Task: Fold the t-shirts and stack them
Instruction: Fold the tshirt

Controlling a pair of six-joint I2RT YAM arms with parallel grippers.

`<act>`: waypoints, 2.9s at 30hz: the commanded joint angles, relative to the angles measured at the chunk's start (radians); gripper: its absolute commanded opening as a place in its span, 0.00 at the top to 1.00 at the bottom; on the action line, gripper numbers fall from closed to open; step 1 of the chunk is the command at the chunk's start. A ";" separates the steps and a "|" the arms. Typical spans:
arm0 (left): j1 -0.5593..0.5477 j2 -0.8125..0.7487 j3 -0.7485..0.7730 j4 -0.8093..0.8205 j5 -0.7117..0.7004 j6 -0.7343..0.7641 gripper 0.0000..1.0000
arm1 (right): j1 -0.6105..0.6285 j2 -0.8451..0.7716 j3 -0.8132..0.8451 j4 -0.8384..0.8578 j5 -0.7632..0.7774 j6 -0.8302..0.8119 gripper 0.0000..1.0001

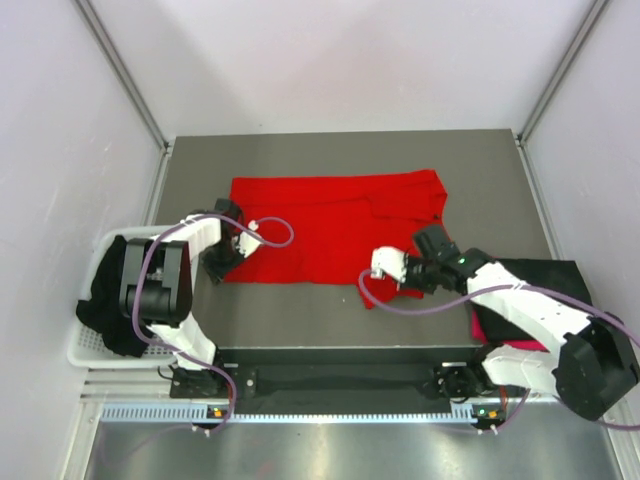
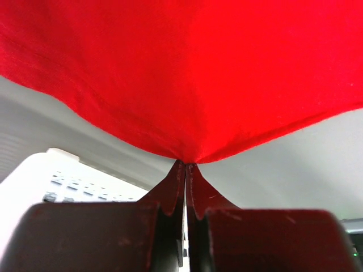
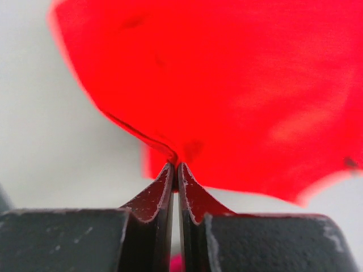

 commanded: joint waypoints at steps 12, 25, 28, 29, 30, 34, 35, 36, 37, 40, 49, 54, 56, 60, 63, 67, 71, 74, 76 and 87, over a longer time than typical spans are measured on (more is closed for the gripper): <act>0.008 -0.124 0.183 0.082 0.031 0.007 1.00 | -0.192 -0.010 0.385 -0.015 -0.027 0.036 0.96; 0.008 0.126 0.448 0.113 -0.002 -0.011 1.00 | -0.299 0.314 0.627 0.106 0.001 0.106 0.96; 0.008 0.187 0.511 0.114 0.004 -0.019 1.00 | -0.316 0.398 0.690 0.123 -0.007 0.120 0.96; 0.008 0.215 0.539 0.114 0.004 -0.022 1.00 | -0.319 0.441 0.706 0.128 -0.005 0.123 0.96; 0.008 0.229 0.554 0.116 0.001 -0.022 1.00 | -0.319 0.463 0.735 0.128 -0.005 0.126 0.96; 0.010 0.295 0.609 0.121 -0.018 -0.022 1.00 | -0.335 0.544 0.788 0.154 -0.005 0.141 0.96; 0.010 0.303 0.622 0.124 -0.019 -0.020 1.00 | -0.338 0.573 0.799 0.155 -0.005 0.140 0.96; 0.010 0.309 0.629 0.128 -0.024 -0.019 1.00 | -0.339 0.590 0.824 0.158 -0.004 0.140 0.96; 0.010 0.322 0.635 0.128 -0.025 -0.019 1.00 | -0.341 0.604 0.836 0.158 -0.002 0.141 0.96; 0.008 0.338 0.659 0.128 -0.039 -0.017 1.00 | -0.344 0.661 0.885 0.162 -0.001 0.146 0.96; 0.010 0.361 0.686 0.140 -0.071 -0.025 1.00 | -0.356 0.771 0.985 0.180 0.019 0.167 0.96; 0.010 0.369 0.686 0.130 -0.076 -0.031 1.00 | -0.359 0.819 1.048 0.174 0.018 0.175 0.96; 0.010 0.375 0.686 0.130 -0.079 -0.031 1.00 | -0.359 0.837 1.068 0.174 0.018 0.180 0.96; 0.010 0.392 0.689 0.139 -0.098 -0.030 1.00 | -0.359 0.865 1.088 0.171 0.022 0.186 0.96; 0.010 0.402 0.697 0.140 -0.099 -0.034 1.00 | -0.361 0.880 1.091 0.175 0.022 0.186 0.96; 0.010 0.413 0.711 0.151 -0.102 -0.040 1.00 | -0.361 0.896 1.095 0.183 0.025 0.187 0.95; 0.010 0.421 0.720 0.163 -0.119 -0.068 0.99 | -0.361 0.903 1.106 0.188 0.027 0.198 0.92; 0.010 0.387 0.720 0.183 -0.110 -0.134 0.76 | -0.361 0.870 1.082 0.215 0.032 0.242 0.73; 0.008 0.317 0.694 0.222 -0.098 -0.175 0.70 | -0.359 0.810 1.053 0.257 0.032 0.266 0.63; -0.050 0.098 0.412 0.369 0.086 -0.283 0.70 | -0.335 0.791 0.991 0.061 -0.183 0.203 0.56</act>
